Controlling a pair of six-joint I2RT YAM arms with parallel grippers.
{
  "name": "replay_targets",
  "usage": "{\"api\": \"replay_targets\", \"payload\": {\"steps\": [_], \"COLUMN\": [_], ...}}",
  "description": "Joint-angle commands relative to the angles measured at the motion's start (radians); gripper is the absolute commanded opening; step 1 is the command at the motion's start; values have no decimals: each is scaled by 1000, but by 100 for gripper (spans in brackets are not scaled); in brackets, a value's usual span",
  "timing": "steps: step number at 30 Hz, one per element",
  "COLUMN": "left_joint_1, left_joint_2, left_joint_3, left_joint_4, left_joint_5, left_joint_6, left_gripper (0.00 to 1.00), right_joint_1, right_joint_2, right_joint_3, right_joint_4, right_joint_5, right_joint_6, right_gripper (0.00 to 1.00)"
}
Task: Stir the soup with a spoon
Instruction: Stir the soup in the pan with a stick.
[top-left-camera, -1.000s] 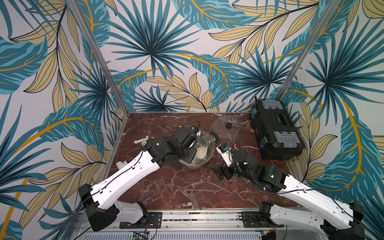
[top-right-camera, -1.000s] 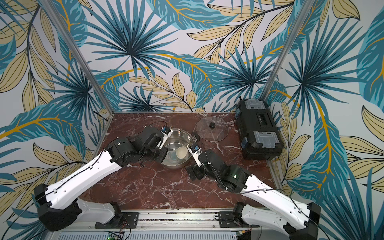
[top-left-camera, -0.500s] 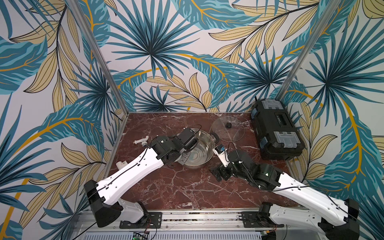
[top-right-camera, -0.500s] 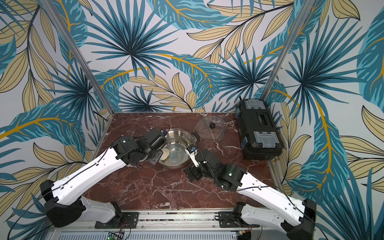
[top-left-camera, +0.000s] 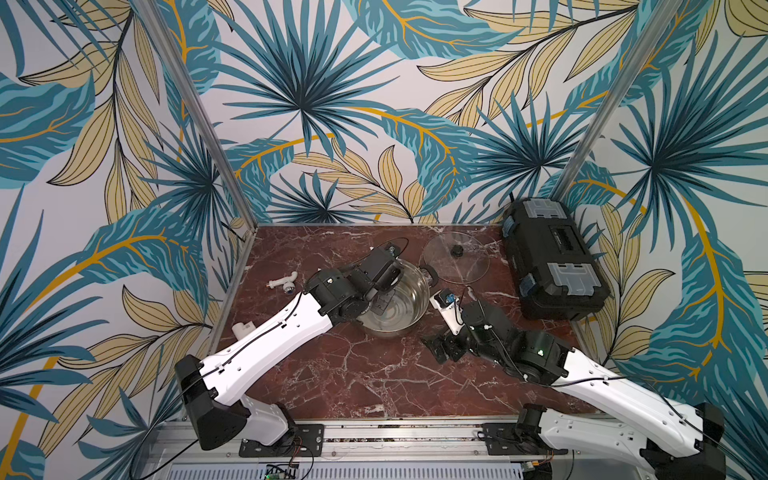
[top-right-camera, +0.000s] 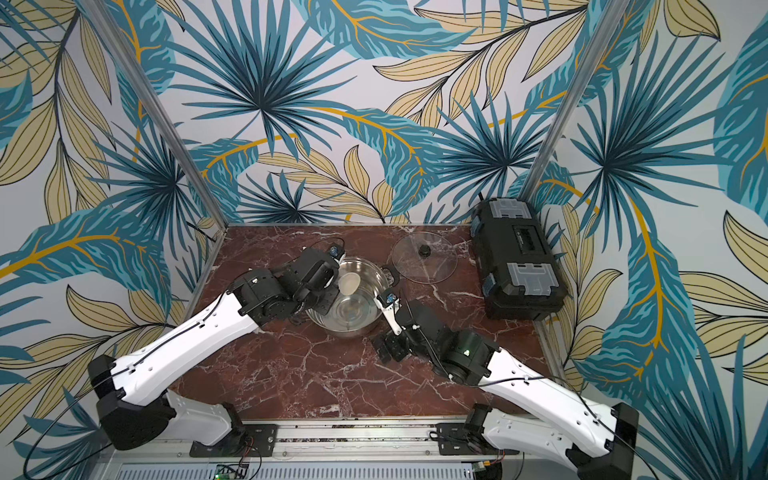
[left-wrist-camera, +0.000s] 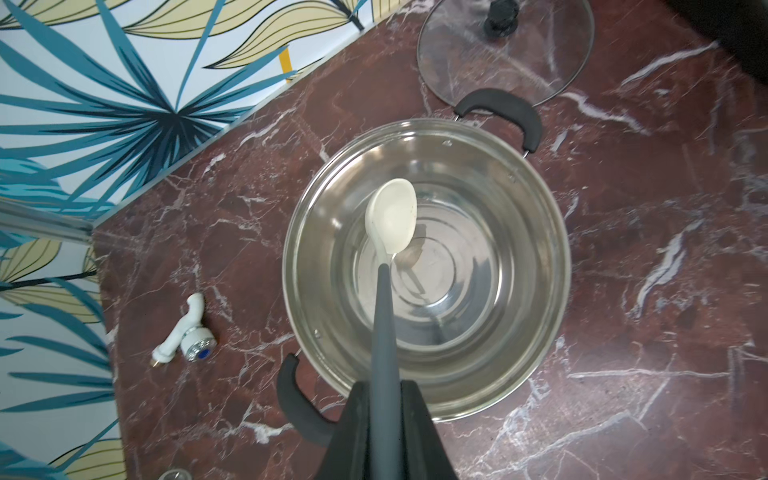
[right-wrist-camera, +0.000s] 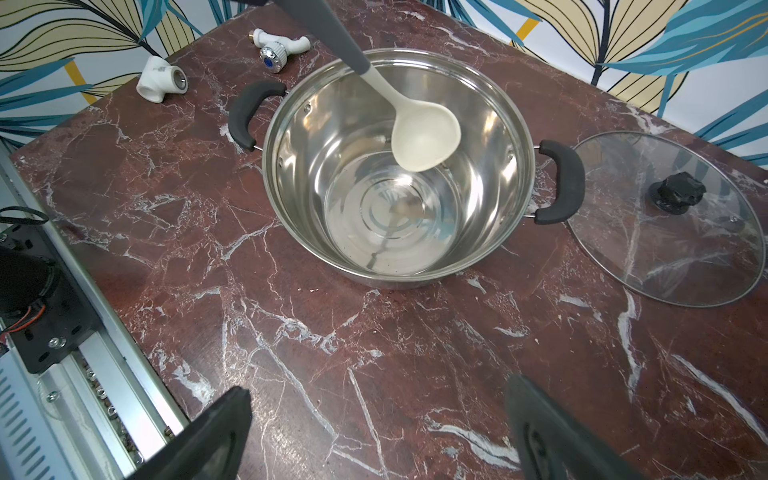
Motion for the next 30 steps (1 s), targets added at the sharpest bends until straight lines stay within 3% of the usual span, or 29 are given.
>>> {"api": "replay_targets", "payload": {"steps": [1,6,16,24,30], "left_joint_1": [-3,-4,-3,3,8], "left_joint_2": [4,-8,-132,-166,-111], "left_joint_3": [13,5,-65,-88,-40], "left_joint_4": [79,39,-121,-216,-234], "left_joint_5": [106,195,196,74,-79], "left_joint_6": [-18,-53,-93,-78,-56], "left_gripper": [0,0,0,0,0], "right_joint_1": [3,3,3,3,3], "right_joint_2": [-17,-21,13,44,55], "right_joint_3": [-20,-19,-11,7,9], "right_joint_4": [-2,-3,15,28,27], "right_joint_5": [25,29,8,-21,-30], "right_joint_6": [-3,-7,-5,4,5], "right_gripper": [100,99,100,100,99]}}
